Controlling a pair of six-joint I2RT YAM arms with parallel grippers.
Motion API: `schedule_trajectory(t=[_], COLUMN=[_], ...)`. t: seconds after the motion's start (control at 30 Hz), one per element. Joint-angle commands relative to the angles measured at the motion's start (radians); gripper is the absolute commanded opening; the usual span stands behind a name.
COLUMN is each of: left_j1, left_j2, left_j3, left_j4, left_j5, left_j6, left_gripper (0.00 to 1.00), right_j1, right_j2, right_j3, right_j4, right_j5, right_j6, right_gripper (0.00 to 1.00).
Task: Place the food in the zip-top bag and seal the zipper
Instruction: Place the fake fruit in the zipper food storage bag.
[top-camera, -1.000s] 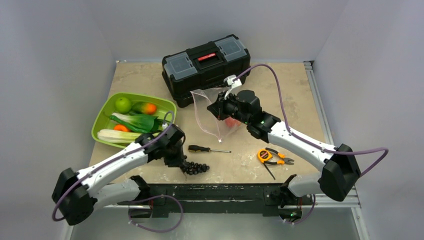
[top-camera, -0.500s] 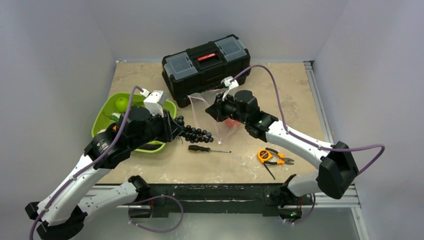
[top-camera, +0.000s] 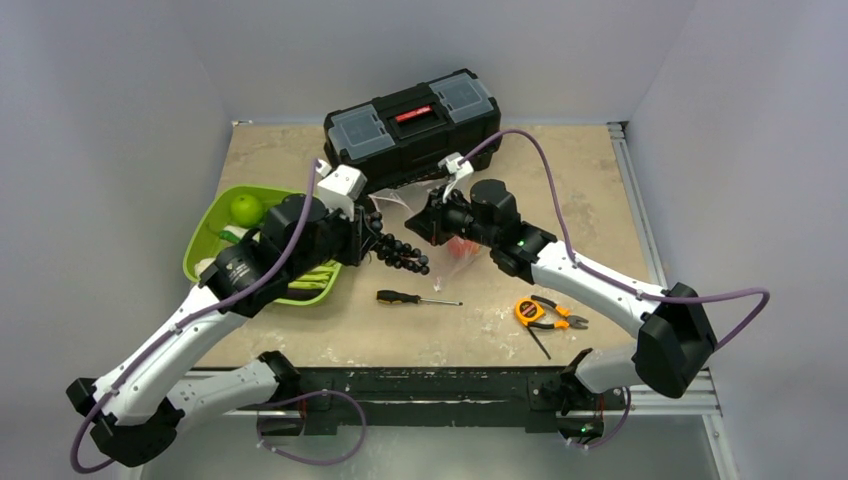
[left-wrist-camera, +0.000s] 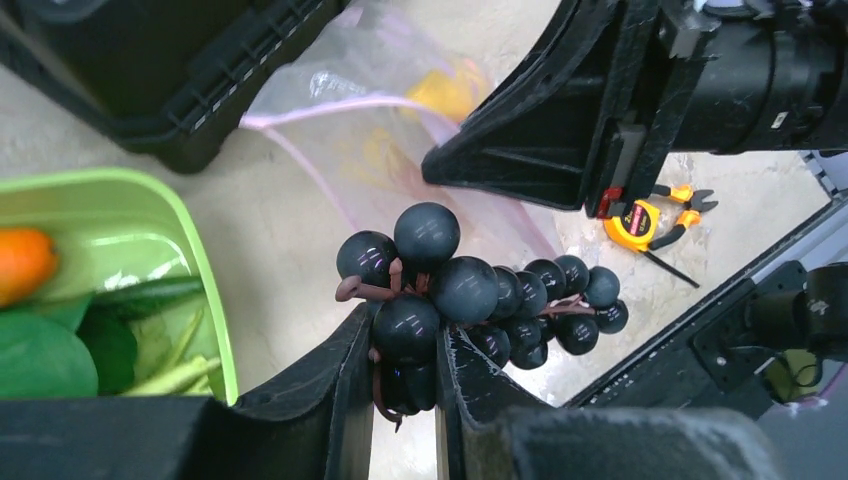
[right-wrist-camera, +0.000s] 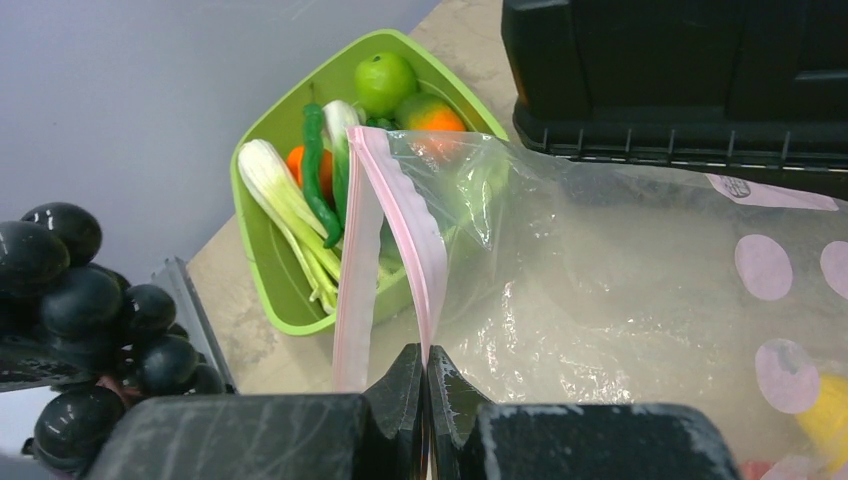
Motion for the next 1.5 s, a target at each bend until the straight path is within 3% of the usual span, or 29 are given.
schedule_trajectory(t=[0.0, 0.17, 0.3, 0.47, 0.63, 0.8, 1.03, 1.2, 1.27, 1.37, 1.47], left_j1=[0.002, 0.001, 0.002, 0.002, 0.001, 0.026, 0.102, 0.148, 0.153, 0.153, 0.156], left_j2=[0.033, 0.175, 0.189, 0.249, 0.393, 0.505, 0.489, 0.467, 0.464, 0.412, 0.314], left_j3=[0.009, 0.125, 0.097, 0.149, 0.350, 0.444, 0.357, 0.302, 0.305, 0.277, 0.216], left_j4=[0.152, -0.024, -0.018, -0.071, -0.275, -0.397, -0.298, -0.245, -0.252, -0.228, -0.150], left_j5=[0.040, -0.082, -0.103, -0.111, -0.089, 0.019, 0.229, 0.287, 0.259, 0.216, 0.188], left_j6=[0.163, 0.227, 0.227, 0.148, 0.039, -0.070, -0.141, -0.170, -0.170, -0.164, -0.156], left_gripper=[0.01, 0.00, 0.00, 0.00, 0.00, 0.00, 0.00, 0.00, 0.17, 0.59, 0.75], right_j1=[0.004, 0.004, 0.004, 0.004, 0.004, 0.003, 0.005, 0.006, 0.005, 0.006, 0.006], right_j2=[-0.003, -0.023, -0.041, -0.035, -0.025, -0.059, -0.091, -0.090, -0.087, -0.088, -0.093], right_j3=[0.037, 0.029, 0.021, 0.025, 0.022, -0.009, -0.033, -0.041, -0.038, -0.038, -0.044], right_j4=[0.058, 0.062, 0.083, 0.107, 0.110, 0.152, 0.179, 0.190, 0.190, 0.180, 0.174], right_j5=[-0.073, -0.064, -0.071, -0.111, -0.124, -0.129, -0.123, -0.128, -0.130, -0.118, -0.104], right_j6=[0.005, 0.002, 0.002, 0.013, 0.018, 0.019, 0.020, 0.023, 0.025, 0.017, 0.009], right_gripper=[0.00, 0.00, 0.00, 0.00, 0.00, 0.00, 0.00, 0.00, 0.00, 0.00, 0.00])
